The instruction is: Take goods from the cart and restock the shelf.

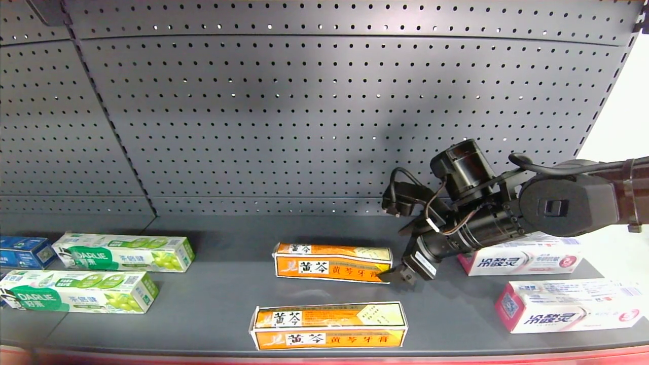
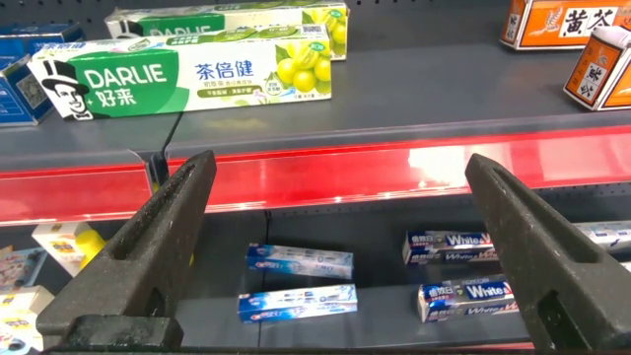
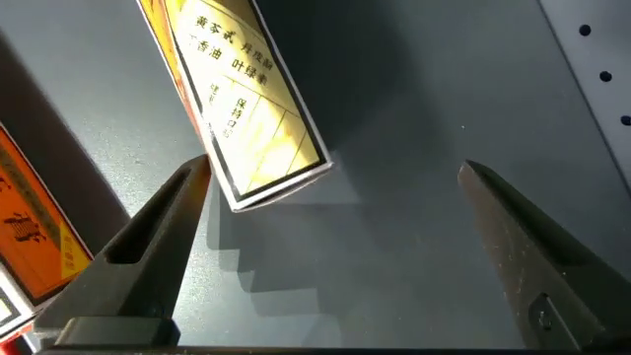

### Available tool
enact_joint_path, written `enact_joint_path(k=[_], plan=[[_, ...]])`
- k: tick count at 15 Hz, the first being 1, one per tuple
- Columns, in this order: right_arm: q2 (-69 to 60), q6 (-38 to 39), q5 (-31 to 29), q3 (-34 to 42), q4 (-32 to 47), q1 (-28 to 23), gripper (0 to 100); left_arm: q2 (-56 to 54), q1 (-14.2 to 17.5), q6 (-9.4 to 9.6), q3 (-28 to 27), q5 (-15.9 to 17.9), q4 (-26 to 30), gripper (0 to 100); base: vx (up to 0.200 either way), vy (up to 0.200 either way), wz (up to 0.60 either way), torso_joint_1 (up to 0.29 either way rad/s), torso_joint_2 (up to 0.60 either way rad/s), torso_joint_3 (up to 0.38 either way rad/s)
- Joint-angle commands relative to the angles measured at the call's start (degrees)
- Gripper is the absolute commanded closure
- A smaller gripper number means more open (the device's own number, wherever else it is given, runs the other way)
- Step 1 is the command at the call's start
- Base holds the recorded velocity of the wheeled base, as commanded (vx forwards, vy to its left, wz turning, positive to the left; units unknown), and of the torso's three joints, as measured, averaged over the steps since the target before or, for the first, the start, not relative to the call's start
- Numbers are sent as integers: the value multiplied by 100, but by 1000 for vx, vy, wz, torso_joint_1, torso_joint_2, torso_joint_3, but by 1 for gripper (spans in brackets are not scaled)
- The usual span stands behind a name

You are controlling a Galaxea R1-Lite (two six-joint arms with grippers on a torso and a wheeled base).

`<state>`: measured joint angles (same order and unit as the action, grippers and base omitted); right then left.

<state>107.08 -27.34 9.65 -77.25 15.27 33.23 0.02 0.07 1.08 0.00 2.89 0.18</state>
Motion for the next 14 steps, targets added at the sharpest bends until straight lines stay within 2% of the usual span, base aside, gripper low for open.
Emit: enact_joint_path(k=[1,14], plan=[[14,1,1,0,2,-27,0,-2,1,-3,0,1,-1,0,0,0,0,0,0,0],[-504,19,-7,228,2,-27,0,-2,1,-3,0,1,-1,0,0,0,0,0,0,0]])
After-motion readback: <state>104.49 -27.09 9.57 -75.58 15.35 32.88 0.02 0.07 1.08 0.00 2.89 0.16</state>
